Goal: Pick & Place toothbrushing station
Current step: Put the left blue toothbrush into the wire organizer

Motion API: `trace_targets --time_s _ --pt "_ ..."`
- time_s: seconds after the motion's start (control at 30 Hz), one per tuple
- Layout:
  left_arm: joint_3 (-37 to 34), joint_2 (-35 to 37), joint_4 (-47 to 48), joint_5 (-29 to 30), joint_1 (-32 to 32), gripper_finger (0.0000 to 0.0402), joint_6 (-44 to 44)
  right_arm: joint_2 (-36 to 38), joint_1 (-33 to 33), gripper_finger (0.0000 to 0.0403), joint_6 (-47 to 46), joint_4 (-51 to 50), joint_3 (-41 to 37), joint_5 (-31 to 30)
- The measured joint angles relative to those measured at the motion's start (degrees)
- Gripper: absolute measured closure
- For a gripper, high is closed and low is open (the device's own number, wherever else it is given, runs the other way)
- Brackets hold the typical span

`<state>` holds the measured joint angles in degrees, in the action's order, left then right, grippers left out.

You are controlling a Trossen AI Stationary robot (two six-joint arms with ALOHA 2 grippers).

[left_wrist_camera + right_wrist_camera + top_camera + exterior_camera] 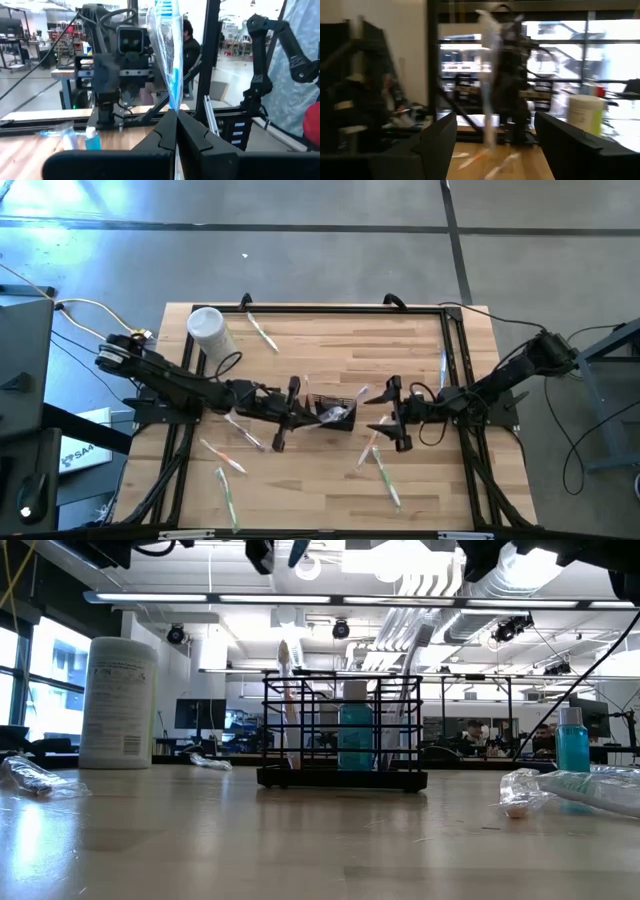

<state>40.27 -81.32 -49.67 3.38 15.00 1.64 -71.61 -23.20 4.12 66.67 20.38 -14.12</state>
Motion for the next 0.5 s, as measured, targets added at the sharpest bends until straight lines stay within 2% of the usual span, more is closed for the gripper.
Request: trace_targets --time_s 0.1,0.37,0.5 --pt "0.0 -0.5 0.1 0.0 0.0 0.0401 0.0 0.0 -0.1 0.0145 0.1 0.0 0.0 2.2" --pt "0.6 -0.5 -1.2 0.0 -0.1 0.0401 -3.0 0.0 1.1 0.0145 -1.4 0.0 0.0 0.8" --pt "3.4 -4.1 -0.6 -2.2 -1.2 0.0402 -2.5 0.0 2.3 0.0145 -3.1 0.3 0.0 0.7"
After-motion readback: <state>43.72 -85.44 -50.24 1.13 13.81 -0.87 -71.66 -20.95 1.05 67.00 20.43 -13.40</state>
